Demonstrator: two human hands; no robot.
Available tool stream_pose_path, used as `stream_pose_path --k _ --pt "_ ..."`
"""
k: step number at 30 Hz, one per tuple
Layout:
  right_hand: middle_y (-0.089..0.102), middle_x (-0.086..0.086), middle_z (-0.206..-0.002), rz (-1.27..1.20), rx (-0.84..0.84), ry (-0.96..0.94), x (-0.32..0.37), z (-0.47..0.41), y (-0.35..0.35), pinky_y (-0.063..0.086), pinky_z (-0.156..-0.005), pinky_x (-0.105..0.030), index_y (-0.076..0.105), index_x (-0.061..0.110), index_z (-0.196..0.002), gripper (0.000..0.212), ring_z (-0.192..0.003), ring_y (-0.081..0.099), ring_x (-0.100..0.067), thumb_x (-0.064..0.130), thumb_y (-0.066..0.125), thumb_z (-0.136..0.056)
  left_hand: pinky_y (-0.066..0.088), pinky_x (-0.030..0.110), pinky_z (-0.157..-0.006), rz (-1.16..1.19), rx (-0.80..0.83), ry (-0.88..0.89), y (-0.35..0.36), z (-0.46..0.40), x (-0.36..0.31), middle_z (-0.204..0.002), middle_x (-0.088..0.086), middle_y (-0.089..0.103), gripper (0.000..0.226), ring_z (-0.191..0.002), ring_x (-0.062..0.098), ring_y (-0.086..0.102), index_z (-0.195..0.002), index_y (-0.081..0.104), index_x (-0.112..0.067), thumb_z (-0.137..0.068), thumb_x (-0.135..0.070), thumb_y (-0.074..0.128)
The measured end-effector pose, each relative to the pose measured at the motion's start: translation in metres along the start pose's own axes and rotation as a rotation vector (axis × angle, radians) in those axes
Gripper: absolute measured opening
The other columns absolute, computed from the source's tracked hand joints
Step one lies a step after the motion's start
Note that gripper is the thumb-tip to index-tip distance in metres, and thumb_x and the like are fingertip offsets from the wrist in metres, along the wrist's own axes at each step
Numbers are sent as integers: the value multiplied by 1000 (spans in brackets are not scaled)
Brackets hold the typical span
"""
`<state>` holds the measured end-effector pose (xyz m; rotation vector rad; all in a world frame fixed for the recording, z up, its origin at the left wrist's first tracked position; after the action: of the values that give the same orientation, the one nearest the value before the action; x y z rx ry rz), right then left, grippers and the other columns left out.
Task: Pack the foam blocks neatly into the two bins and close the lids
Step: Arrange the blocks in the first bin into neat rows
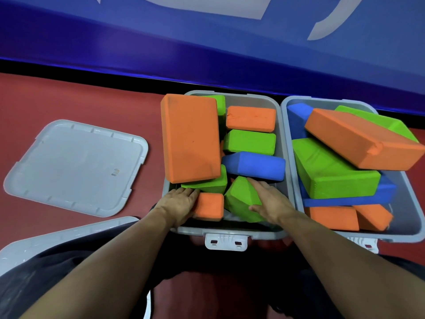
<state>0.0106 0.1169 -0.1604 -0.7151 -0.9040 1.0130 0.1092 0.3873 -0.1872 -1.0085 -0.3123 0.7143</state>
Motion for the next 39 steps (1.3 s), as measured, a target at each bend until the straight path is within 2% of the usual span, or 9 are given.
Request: stream_pose_path --k 3,8,13,17,20,24,30,34,39 --pt "24 3 -163 76 21 -74 -1 -3 -5 35 -116 -42 9 32 -161 96 -141 38 -27 33 74 -90 27 38 -118 -41 27 8 -1 0 3 -158 9 29 80 -141 30 34 -160 9 -13 -99 -44 49" --pt "29 2 -160 167 52 -153 2 -3 -11 33 -115 -39 6 30 -162 95 -139 38 -24 33 71 -92 29 39 -117 -54 55 21 -1 2 2 -158 10 30 77 -140 30 35 -160 8 -12 -100 -40 47" --pt "29 1 -159 273 79 -251 6 3 -16 35 -111 -39 3 31 -162 93 -137 39 -24 34 68 -94 16 42 -124 -14 102 33 -2 5 -3 -161 11 19 89 -148 30 22 -160 1 -11 -98 -49 53" --pt "25 -1 -160 281 59 -226 6 9 -9 30 -115 -40 -3 29 -161 95 -141 33 -25 37 64 -95 8 42 -126 -1 46 41 1 6 -12 -159 9 24 96 -149 29 21 -160 6 -12 -93 -58 56" --pt "26 -1 -157 261 34 -204 10 6 -5 25 -120 -40 -2 29 -160 101 -144 29 -24 46 69 -90 15 39 -124 26 -11 33 0 7 -15 -152 5 35 89 -142 26 31 -159 14 -20 -92 -58 58" --pt "33 0 -152 257 -30 -159 18 0 8 23 -120 -40 4 27 -160 113 -143 30 -22 60 74 -78 26 40 -118 33 -6 24 -1 9 -16 -143 5 39 86 -136 27 36 -159 7 -35 -93 -58 57" --pt "37 0 -152 190 11 -101 14 -17 -3 30 -113 -42 11 33 -160 103 -140 35 -23 52 76 -82 30 49 -113 75 63 -60 -6 3 -17 -147 10 36 86 -138 30 33 -158 2 -42 -93 -56 57" --pt "37 4 -153 226 63 -161 6 -9 -5 29 -112 -38 12 37 -159 101 -138 37 -20 46 77 -83 31 48 -112 94 75 -85 -8 -1 -16 -151 10 34 87 -138 32 34 -158 3 -42 -93 -55 59" --pt "34 7 -155 198 36 -158 4 -4 -4 26 -113 -36 10 39 -160 103 -140 33 -17 49 78 -82 31 48 -114 155 37 -94 -10 0 -17 -153 6 33 85 -140 31 31 -158 7 -42 -92 -57 59"
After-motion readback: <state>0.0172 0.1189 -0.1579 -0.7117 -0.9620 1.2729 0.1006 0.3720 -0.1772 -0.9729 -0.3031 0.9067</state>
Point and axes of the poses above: each hand's wrist, its own z-axis away from the middle knuckle, its own y-axis out of the palm, x = y × z, the point moved 1 cm from there along -z, towards the middle knuckle
